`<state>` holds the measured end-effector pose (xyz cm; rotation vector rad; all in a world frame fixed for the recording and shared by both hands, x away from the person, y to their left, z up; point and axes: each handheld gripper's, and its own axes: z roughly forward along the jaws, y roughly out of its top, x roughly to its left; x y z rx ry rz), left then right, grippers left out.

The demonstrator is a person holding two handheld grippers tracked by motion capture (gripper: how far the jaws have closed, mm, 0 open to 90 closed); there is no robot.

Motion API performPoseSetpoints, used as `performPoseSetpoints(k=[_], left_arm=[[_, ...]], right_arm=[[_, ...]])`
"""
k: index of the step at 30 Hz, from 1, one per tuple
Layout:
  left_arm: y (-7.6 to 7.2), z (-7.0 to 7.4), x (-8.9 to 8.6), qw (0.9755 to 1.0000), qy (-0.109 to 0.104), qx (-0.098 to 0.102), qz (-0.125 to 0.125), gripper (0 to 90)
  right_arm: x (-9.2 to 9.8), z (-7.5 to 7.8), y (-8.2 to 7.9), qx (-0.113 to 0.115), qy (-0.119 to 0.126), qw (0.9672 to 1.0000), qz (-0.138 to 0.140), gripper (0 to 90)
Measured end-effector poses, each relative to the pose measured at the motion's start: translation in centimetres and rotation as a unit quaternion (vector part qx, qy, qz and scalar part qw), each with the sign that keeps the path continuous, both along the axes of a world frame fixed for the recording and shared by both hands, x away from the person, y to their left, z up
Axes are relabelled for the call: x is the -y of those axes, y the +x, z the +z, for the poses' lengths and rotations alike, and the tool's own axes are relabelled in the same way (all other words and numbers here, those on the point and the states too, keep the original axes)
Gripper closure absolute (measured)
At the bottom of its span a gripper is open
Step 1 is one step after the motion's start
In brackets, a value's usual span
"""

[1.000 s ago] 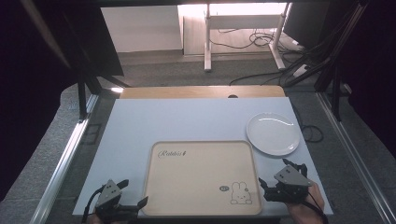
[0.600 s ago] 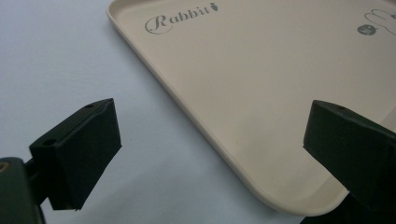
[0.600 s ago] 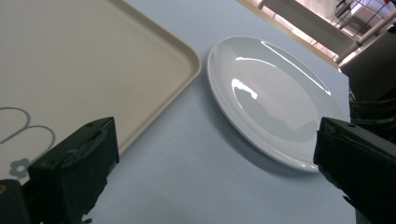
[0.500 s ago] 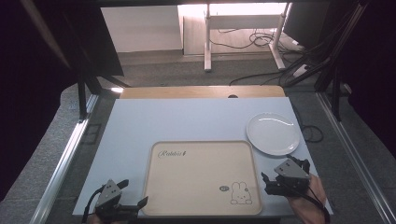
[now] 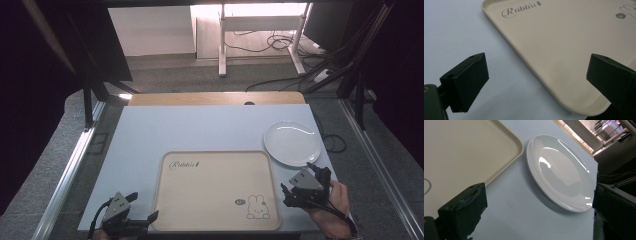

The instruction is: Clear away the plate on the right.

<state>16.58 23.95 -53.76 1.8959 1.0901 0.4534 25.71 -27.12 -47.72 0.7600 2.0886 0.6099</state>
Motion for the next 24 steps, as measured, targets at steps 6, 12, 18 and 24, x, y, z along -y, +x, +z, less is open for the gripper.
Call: performPoseSetpoints(k=[6,12,18,24], left_arm=[[0.0,0.0,0.0,1.0,-0.001,0.0,0.0,3.6],[0.0,0.0,0.0,1.0,-0.001,0.0,0.0,3.6],[0.0,0.0,0.0,1.0,-0.001,0.0,0.0,3.6],[0.0,0.0,0.0,1.0,-0.002,0.0,0.0,3.6]], right_arm=[[-0.5,-0.1,0.2,0.024,-0.053,0.9983,-0.006,4.0],[-1.0,-0.6,0.4,0.043,-0.103,0.9938,0.001,12.3],[-0.9,-1.4,0.9,0.04,-0.148,0.9881,0.006,26.5],[-0.7,-1.9,1.4,0.032,-0.193,0.9807,0.01,27.8]])
